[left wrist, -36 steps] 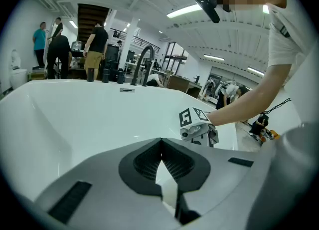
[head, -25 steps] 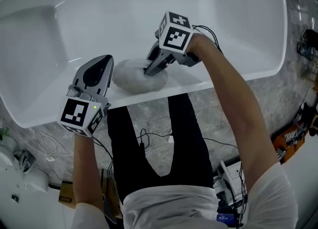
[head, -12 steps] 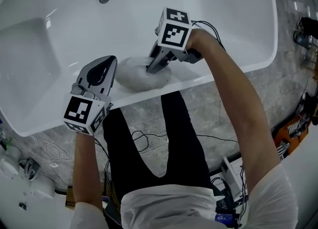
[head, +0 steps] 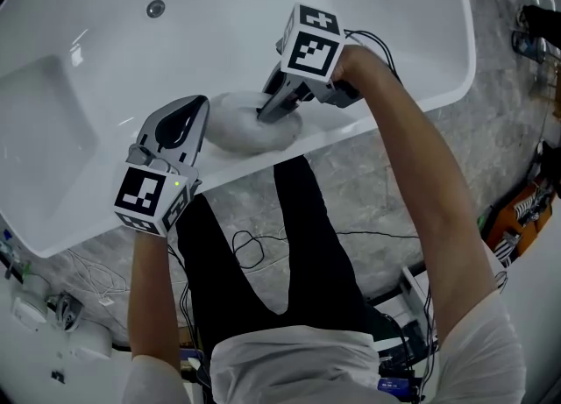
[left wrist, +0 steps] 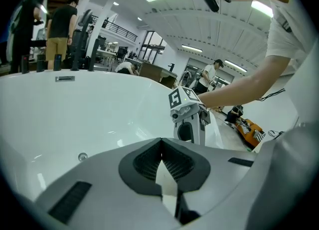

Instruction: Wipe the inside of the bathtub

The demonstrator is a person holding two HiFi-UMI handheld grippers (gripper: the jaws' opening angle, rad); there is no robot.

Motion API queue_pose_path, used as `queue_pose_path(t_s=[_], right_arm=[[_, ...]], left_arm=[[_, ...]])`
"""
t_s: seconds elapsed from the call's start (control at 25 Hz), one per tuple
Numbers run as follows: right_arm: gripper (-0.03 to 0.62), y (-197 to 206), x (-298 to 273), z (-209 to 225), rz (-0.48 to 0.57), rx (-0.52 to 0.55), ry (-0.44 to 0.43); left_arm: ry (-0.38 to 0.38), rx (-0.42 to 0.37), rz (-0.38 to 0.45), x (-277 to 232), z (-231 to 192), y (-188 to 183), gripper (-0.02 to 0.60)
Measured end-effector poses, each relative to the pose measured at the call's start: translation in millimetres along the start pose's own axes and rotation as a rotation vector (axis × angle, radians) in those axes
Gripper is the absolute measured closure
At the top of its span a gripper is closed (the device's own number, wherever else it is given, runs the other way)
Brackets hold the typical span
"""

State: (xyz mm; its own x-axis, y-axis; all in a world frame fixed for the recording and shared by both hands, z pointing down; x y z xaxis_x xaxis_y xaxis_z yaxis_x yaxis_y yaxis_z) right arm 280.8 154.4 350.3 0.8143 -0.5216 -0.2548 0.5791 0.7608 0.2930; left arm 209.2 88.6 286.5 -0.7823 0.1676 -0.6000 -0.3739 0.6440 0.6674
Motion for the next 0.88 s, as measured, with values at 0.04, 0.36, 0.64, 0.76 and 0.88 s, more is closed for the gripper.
queue_pose_path(t_s=[0.04,0.36,0.64,0.76,0.88], right_arm=[[0.500,5,6,0,0.002,0.002,0.010],[0.500,57,62,6,-0.031,0.006,0.039],[0.500,67,65,7,-0.106,0.002,0.015],[0.500,89,87,8,-0.136,0.004,0.013],[0.500,114,113,10,-0.147,0.000,0.009]], left_arm=[[0.007,-0.005,-0.002,-6,5,-2,0.569],[0.055,-0.031,-0.009,-66,46,-19,0.569],[0.083,-0.058,-0.018,-76,52,-16,0.569],[0.089,-0.064,-0.027,-98,66,-21,0.569],[0.093,-0.059,-0.028,-124,83,-31,0.569]])
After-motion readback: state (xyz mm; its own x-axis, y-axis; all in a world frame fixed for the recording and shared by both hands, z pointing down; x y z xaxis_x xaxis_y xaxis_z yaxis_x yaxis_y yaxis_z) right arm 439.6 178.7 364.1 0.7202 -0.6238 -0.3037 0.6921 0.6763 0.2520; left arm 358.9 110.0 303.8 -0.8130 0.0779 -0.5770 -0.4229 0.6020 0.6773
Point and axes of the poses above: the fingertips, and each gripper's own axes: x backward along the fingers, z to its right, y out of its underside, the point moved 2 cm from there along x, backward along the fingers, and after that the axes turned 8 degrees about x, right-handed, at the moved point
